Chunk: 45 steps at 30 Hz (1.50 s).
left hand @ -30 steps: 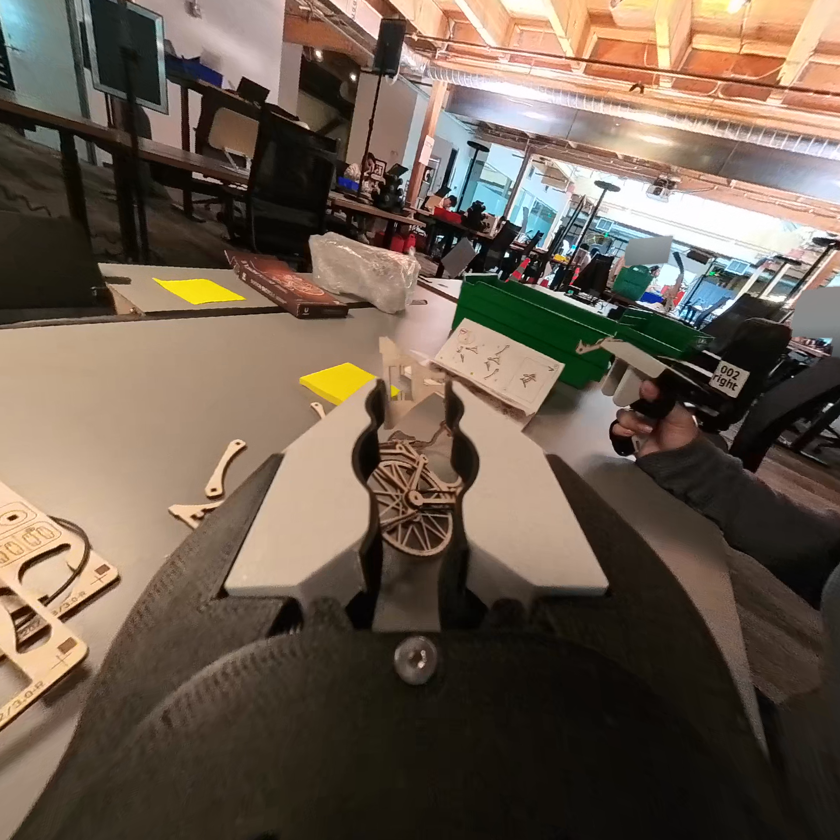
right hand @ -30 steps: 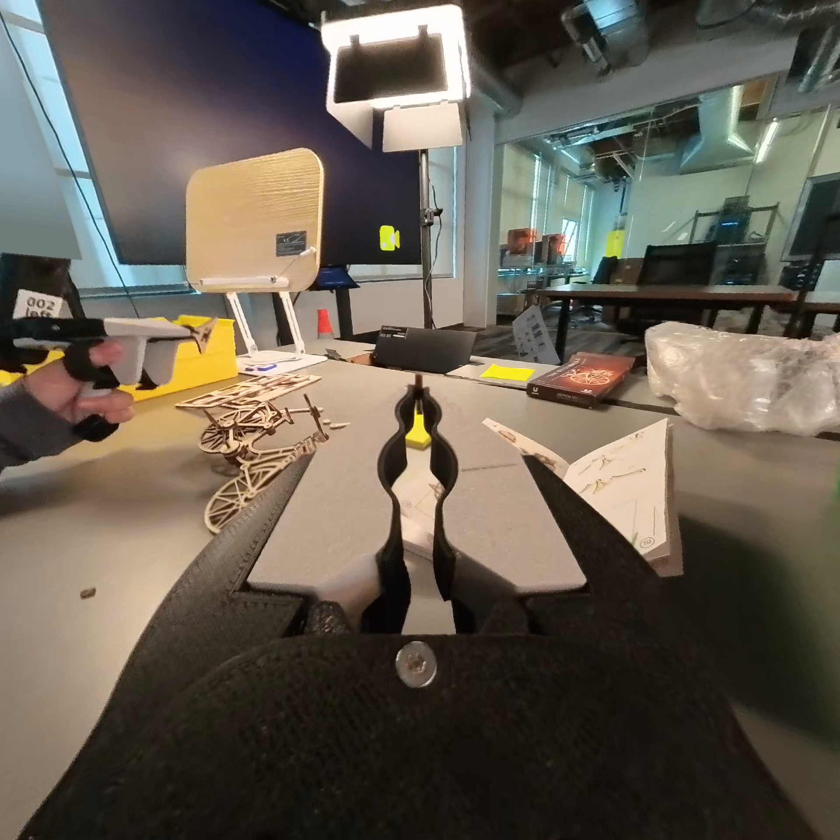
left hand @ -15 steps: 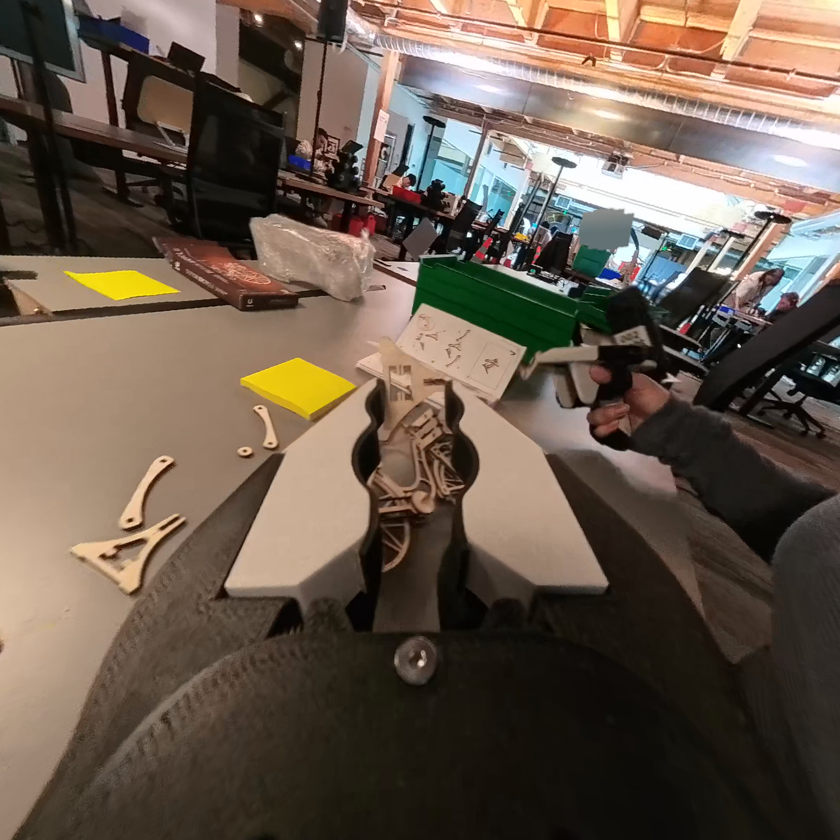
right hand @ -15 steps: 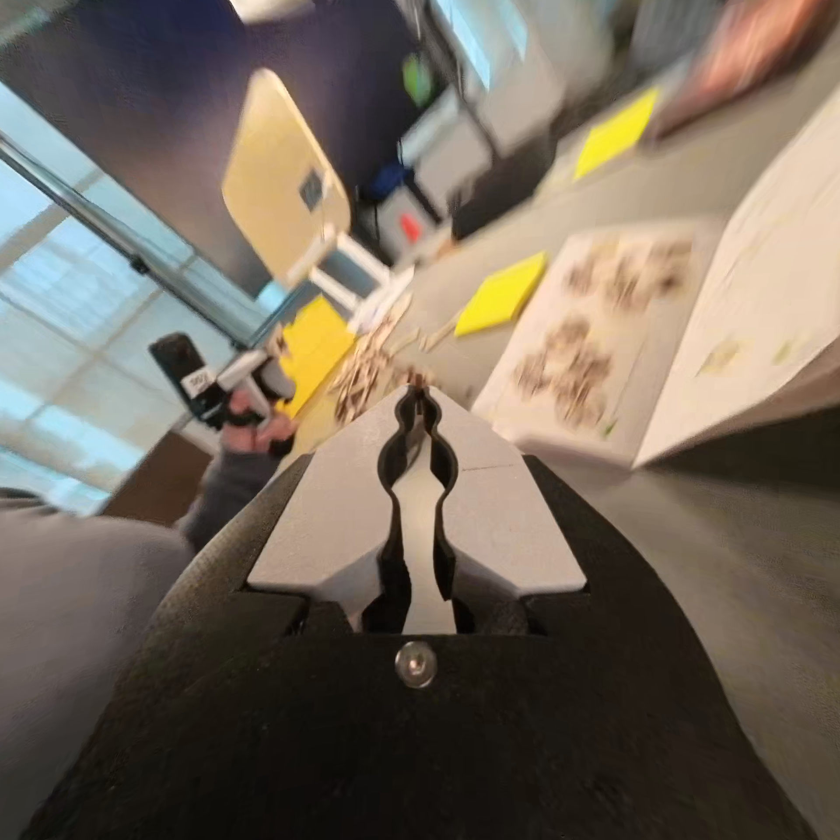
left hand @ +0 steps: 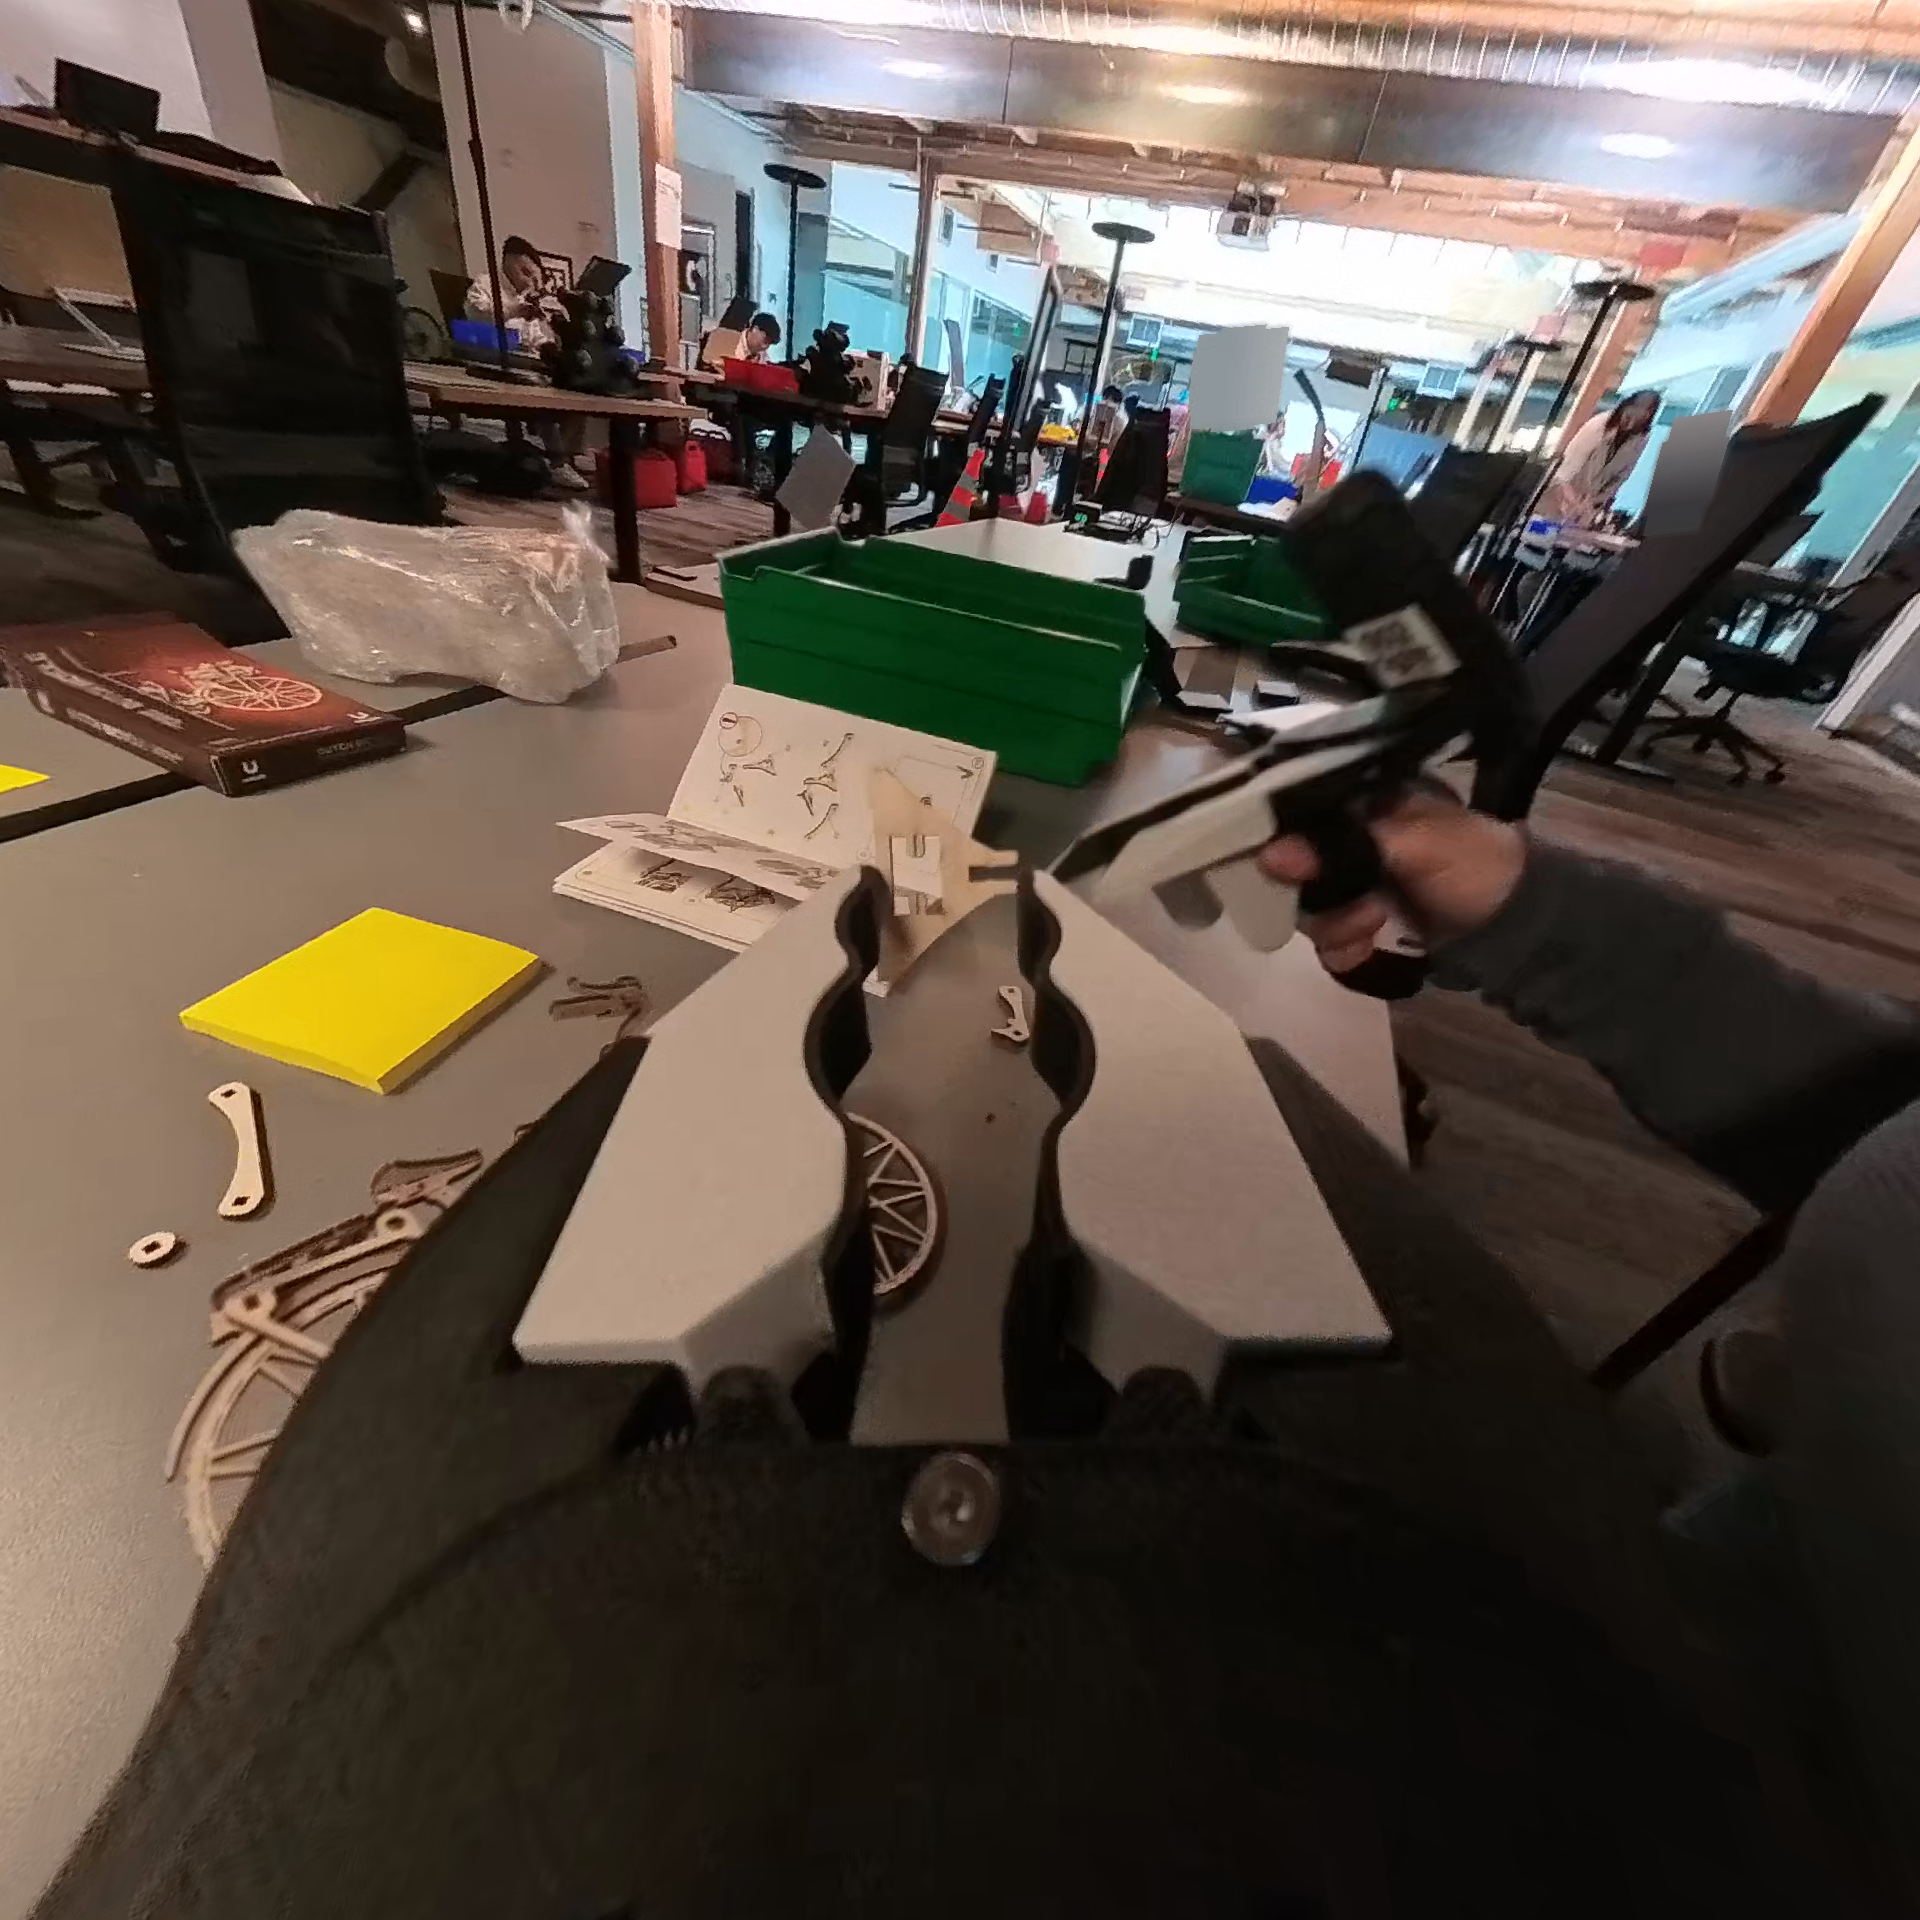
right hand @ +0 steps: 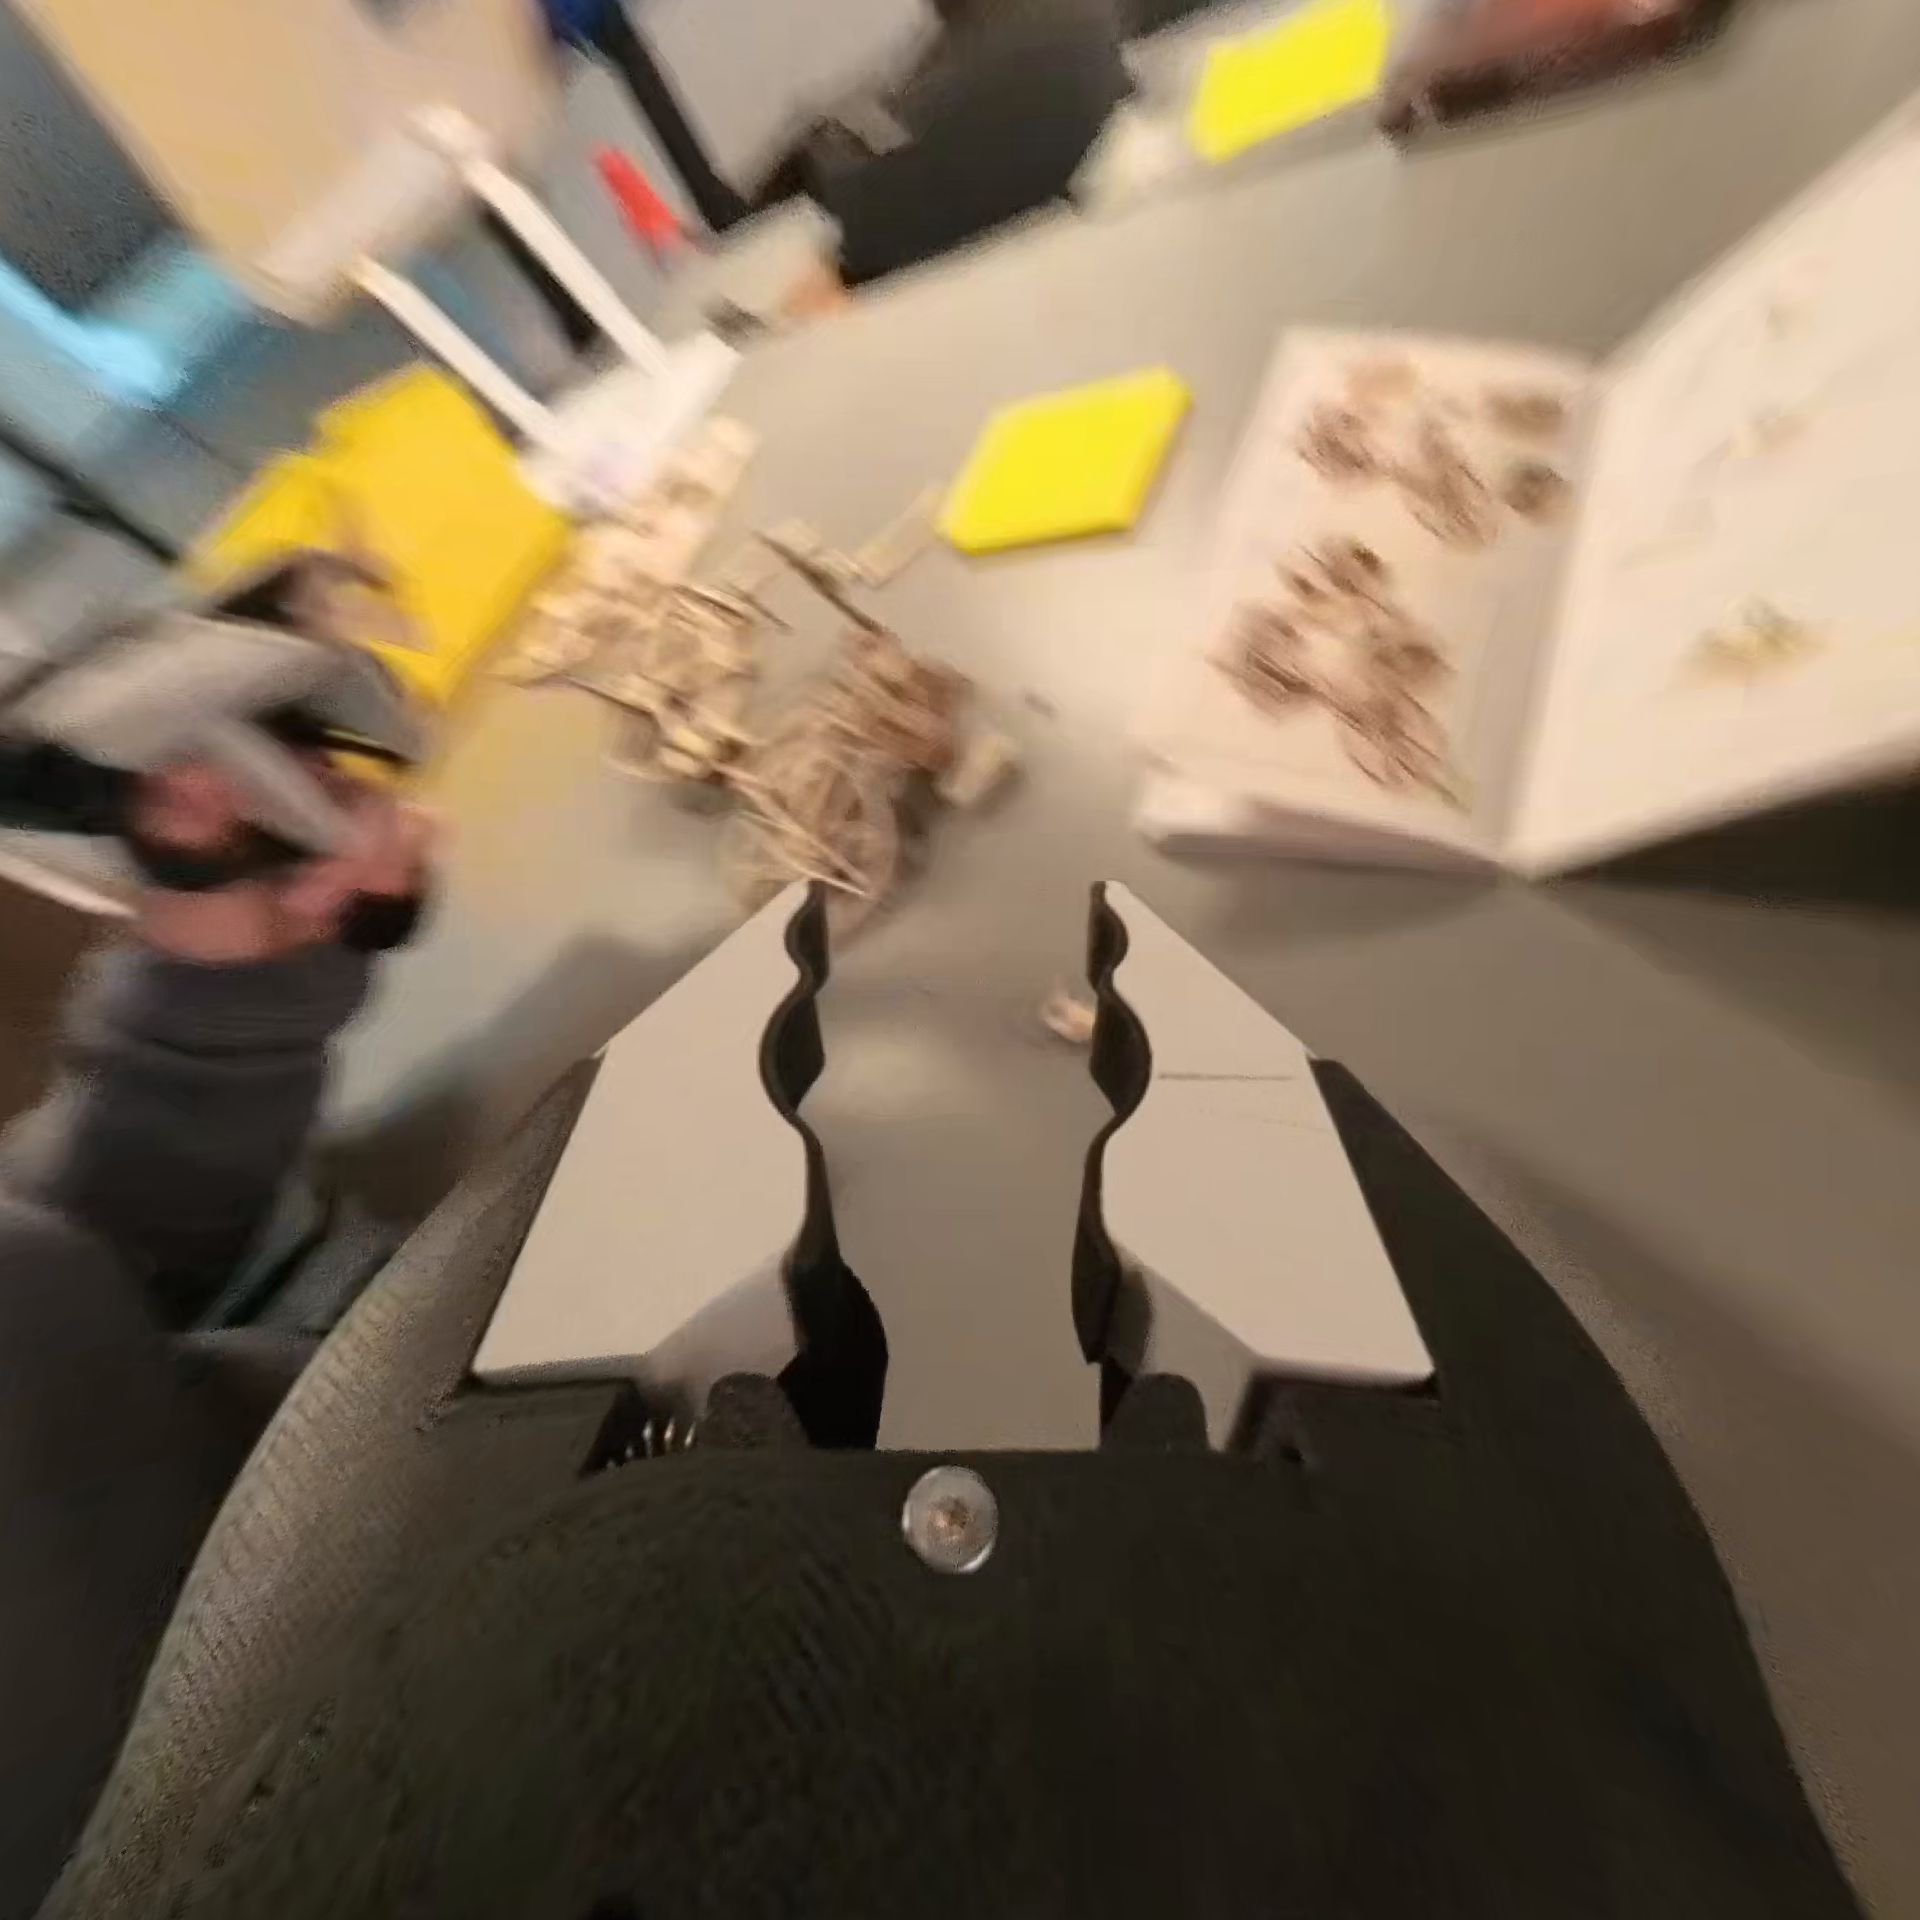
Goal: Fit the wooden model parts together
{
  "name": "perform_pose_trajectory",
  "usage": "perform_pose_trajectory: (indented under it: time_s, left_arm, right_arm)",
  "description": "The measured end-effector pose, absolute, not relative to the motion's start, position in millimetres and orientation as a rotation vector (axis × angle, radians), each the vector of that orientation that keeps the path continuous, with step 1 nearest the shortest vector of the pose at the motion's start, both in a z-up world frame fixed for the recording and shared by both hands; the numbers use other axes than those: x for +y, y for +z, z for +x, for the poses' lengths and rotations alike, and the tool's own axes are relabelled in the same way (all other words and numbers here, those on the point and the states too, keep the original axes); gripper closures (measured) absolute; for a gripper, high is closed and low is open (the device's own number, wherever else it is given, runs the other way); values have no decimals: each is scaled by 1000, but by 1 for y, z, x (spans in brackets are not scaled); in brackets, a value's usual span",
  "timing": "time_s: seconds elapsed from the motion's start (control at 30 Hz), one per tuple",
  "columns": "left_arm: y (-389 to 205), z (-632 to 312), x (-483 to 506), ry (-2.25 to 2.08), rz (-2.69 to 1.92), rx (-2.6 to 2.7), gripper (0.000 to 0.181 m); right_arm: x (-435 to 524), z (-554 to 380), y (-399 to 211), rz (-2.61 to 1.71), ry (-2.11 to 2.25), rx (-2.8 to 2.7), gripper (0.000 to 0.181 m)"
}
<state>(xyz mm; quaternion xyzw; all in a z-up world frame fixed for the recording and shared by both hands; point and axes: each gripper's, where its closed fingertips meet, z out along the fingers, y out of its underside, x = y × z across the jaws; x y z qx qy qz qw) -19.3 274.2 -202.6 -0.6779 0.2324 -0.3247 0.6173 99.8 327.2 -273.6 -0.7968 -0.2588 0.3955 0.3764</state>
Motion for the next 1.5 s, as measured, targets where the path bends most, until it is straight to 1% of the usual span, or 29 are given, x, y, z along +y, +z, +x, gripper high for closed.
perform_pose_trajectory:
  time_s: [0.07, 0.13, 0.23, 0.3, 0.53, 0.67, 0.77, 0.8, 0.87, 0.93, 1.03, 1.1, 1.23, 1.37, 1.43, 1.47, 1.5]
  left_arm:
    - [-204, -10, 272, -703, -1556, 569, 157]
    - [-205, -1, 270, -647, -1545, 611, 157]
    - [-208, 10, 266, -546, -1531, 679, 157]
    - [-210, 15, 262, -498, -1523, 716, 157]
    - [-210, 12, 259, -400, -1495, 748, 156]
    - [-209, 13, 257, -361, -1468, 775, 157]
    - [-214, 15, 256, -356, -1470, 818, 156]
    - [-216, 16, 255, -368, -1474, 842, 158]
    - [-217, 14, 252, -428, -1486, 855, 167]
    - [-217, 15, 246, -522, -1505, 896, 156]
    - [-223, 16, 241, -520, -1528, 1010, 151]
    - [-226, 22, 235, -506, -1515, 1106, 151]
    - [-236, 32, 228, -518, -1544, 1211, 158]
    - [-240, 39, 223, -557, -1535, 1243, 179]
    - [-243, 41, 220, -582, -1551, 1267, 180]
    - [-244, 41, 219, -586, -1548, 1272, 180]
    - [-245, 40, 220, -566, -1549, 1279, 180]
  right_arm:
    - [300, 67, -230, -1847, 1262, -726, 144]
    - [271, 38, -207, -1762, 1467, -807, 147]
    - [255, 14, -208, -1769, 1491, -919, 152]
    - [248, 6, -204, -1760, 1586, -921, 157]
    - [251, 6, -206, -1787, 1677, -885, 172]
    - [252, 6, -209, -1789, 1635, -903, 180]
    - [251, 7, -213, -1776, 1540, -999, 180]
    - [251, 10, -216, -1769, 1480, -1060, 181]
    - [251, 16, -220, -1714, 1327, -1202, 181]
    - [247, 22, -221, -1630, 1187, -1351, 181]
    - [239, 31, -231, -1508, 940, -1602, 181]
    - [234, 33, -237, -1443, 824, -1719, 181]
    - [228, 34, -241, -1354, 720, -1820, 181]
    - [224, 36, -242, -1325, 698, -1850, 181]
    - [224, 38, -243, -1336, 725, -1844, 180]
    - [225, 42, -244, -1360, 753, -1839, 179]
    - [235, 50, -246, -1420, 751, -1817, 169]
